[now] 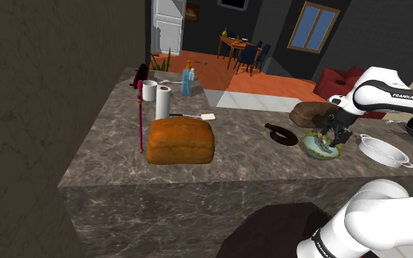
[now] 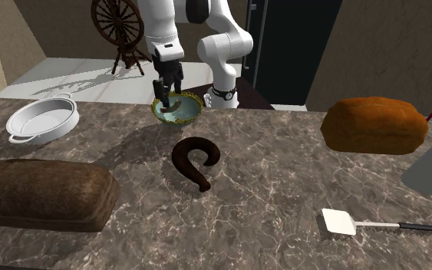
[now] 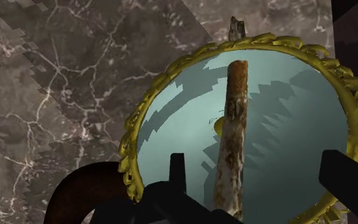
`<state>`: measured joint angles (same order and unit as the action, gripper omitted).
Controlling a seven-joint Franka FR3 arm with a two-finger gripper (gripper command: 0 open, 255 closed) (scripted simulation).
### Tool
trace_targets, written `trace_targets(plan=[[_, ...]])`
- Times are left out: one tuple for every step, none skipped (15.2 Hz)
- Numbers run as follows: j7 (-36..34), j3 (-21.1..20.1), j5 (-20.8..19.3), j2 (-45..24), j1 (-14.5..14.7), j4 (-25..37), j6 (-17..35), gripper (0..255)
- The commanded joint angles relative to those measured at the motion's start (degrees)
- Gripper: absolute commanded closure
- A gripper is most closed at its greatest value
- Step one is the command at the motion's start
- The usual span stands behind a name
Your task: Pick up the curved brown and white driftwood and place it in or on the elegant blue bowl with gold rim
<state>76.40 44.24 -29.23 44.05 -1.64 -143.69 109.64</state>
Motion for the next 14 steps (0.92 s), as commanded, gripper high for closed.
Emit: trace_targets(plan=[[0.0, 0.0, 0.0, 0.0, 0.0, 0.0, 0.0, 0], [0.0, 0.0, 0.0, 0.0, 0.0, 0.0, 0.0, 0], [0.1, -1.0, 0.6, 0.5, 0.0, 1.4, -2.0, 0], [0.3, -1.9, 1.3, 0.9, 0.0, 3.0, -4.0, 0], [0.4, -2.8, 1.9, 1.1, 0.1, 4.5, -5.9, 0], [0.5, -3.5, 2.3, 1.3, 0.1, 5.8, -7.3, 0], [0.5, -3.5, 2.4, 1.3, 0.1, 5.8, -7.3, 0], [0.5, -3.5, 2.4, 1.3, 0.1, 5.8, -7.3, 0], [0.5, -3.5, 2.4, 1.3, 0.1, 5.8, -7.3, 0], [0.5, -3.5, 2.4, 1.3, 0.1, 5.8, -7.3, 0], [0.5, -3.5, 2.4, 1.3, 0.1, 5.8, -7.3, 0], [0.5, -3.5, 2.4, 1.3, 0.1, 5.8, -7.3, 0], [0.5, -3.5, 2.4, 1.3, 0.1, 5.8, -7.3, 0], [0.5, -3.5, 2.3, 1.3, 0.1, 5.8, -7.3, 0]])
